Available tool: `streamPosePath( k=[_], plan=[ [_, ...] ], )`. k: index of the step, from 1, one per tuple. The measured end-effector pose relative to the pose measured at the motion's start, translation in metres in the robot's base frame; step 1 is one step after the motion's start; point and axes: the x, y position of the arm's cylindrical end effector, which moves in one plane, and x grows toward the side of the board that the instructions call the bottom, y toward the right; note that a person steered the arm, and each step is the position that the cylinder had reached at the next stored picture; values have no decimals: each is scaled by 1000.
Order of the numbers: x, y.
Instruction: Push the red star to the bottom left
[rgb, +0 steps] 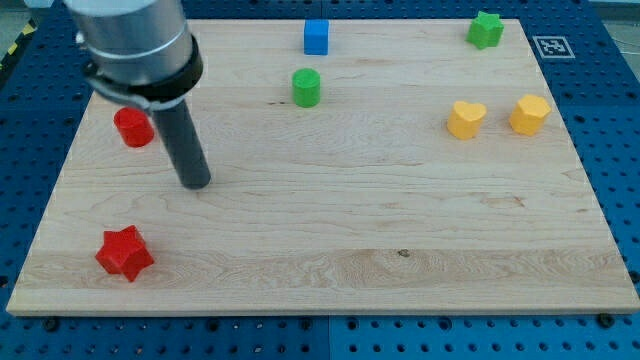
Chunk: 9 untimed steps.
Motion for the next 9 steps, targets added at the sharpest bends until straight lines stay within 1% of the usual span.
streamPosePath(
  k=[2,3,9],
  plan=[
    [-98,1],
    [-111,1],
    [-111,-1]
  ],
)
